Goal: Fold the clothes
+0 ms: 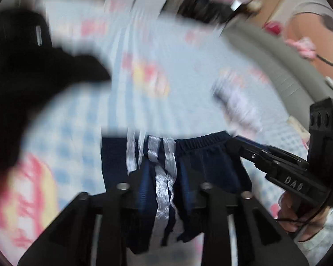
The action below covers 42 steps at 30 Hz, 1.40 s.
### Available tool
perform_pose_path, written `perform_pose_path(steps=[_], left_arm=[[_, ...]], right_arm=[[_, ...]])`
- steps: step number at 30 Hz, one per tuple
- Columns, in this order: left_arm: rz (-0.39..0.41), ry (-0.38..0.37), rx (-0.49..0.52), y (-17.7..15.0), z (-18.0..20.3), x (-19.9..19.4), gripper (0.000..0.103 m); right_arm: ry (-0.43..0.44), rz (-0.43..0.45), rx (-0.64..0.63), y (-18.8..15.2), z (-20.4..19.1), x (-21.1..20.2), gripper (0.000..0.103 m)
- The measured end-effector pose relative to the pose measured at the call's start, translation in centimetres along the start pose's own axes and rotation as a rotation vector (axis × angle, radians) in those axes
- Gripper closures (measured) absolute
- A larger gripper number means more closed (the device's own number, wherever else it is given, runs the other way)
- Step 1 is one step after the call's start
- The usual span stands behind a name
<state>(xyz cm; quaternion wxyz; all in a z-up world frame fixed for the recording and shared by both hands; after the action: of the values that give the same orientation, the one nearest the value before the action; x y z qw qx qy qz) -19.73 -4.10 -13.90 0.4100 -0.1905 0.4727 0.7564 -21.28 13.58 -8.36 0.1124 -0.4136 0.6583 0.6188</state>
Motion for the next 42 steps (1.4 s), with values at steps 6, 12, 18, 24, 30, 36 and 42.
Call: perform_pose_path(steps=[6, 12, 18, 24, 30, 36, 42], left_arm=[[-0.014, -0.033, 0.002, -1.4, -0.5, 0.2, 0.064], [0.047, 0.013, 0.101, -1.1, 1.3, -0.4, 0.095], [0.112, 0.099, 0.008, 0.2, -0.3, -2.1, 0.060], [0.125, 0.063, -0.133, -2.5, -2.8, -4.8, 0.038], [0.066, 0.014, -0.108, -3.7, -1.3, -4.3, 0.046], [0.017, 0.003, -0.029, -3.9, 1.2, -3.8, 0.087], [-0.033, -0.056, -0.043, -6.5, 2.4, -4.7, 0.087]], right_arm=[[0.014, -0.157, 0.125, -3.2, 1.9, 2.1, 0.057], [0.029, -0.179, 0.059, -4.4, 1.1, 2.5, 0.090], [-0.002, -0.039, 0.102, -2.6, 1.4, 0.7, 0.076], [0.035, -0.099, 0.241, -5.0, 3.8, -1.4, 0.049], [0.061, -0.178, 0.300, -7.3, 4.8, 0.4, 0.037], [0.057, -0.182, 0.202, -5.2, 3.0, 2.1, 0.094], [0.070, -0.138, 0.246, -6.9, 3.3, -3.8, 0.094]])
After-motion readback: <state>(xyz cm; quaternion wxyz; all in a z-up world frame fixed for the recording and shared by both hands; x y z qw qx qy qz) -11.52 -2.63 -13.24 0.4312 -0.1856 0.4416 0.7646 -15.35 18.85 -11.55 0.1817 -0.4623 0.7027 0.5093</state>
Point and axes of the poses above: each gripper's, at about its wrist camera, not at the fingertips, and x roughly the way its jaws point, z to its right, y to its top, the point moved 3 cm from there along x, roughly the way its jaws point, and after that the axes turned 6 degrees about z, right-handed, at the moved point
